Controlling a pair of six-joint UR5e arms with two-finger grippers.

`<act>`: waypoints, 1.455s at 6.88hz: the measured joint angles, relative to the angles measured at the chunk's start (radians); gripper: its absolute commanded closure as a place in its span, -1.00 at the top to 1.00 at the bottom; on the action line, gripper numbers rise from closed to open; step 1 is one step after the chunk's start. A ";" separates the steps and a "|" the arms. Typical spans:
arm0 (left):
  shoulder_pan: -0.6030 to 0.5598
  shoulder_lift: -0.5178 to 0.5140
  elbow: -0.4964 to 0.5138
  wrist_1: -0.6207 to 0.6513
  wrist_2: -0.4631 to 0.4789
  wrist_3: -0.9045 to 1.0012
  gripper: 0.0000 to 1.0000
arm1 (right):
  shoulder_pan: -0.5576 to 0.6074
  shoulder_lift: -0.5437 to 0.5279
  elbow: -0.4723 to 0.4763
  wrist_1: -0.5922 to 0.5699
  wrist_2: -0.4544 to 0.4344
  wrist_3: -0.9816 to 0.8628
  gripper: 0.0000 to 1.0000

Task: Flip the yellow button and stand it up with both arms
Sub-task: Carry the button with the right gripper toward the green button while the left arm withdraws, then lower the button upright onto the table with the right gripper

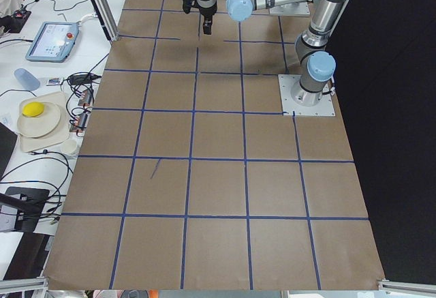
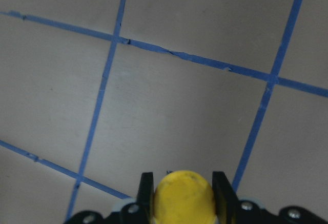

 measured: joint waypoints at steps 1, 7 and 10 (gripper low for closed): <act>-0.039 0.017 0.041 -0.002 0.144 -0.037 1.00 | -0.064 0.001 0.046 -0.064 0.002 -0.224 -0.80; -0.062 0.018 0.155 -0.038 0.233 -0.228 1.00 | -0.293 0.231 0.042 -0.235 0.098 -1.025 -0.79; -0.058 0.014 0.158 -0.039 0.224 -0.229 1.00 | -0.314 0.273 0.031 -0.235 0.127 -1.221 -0.40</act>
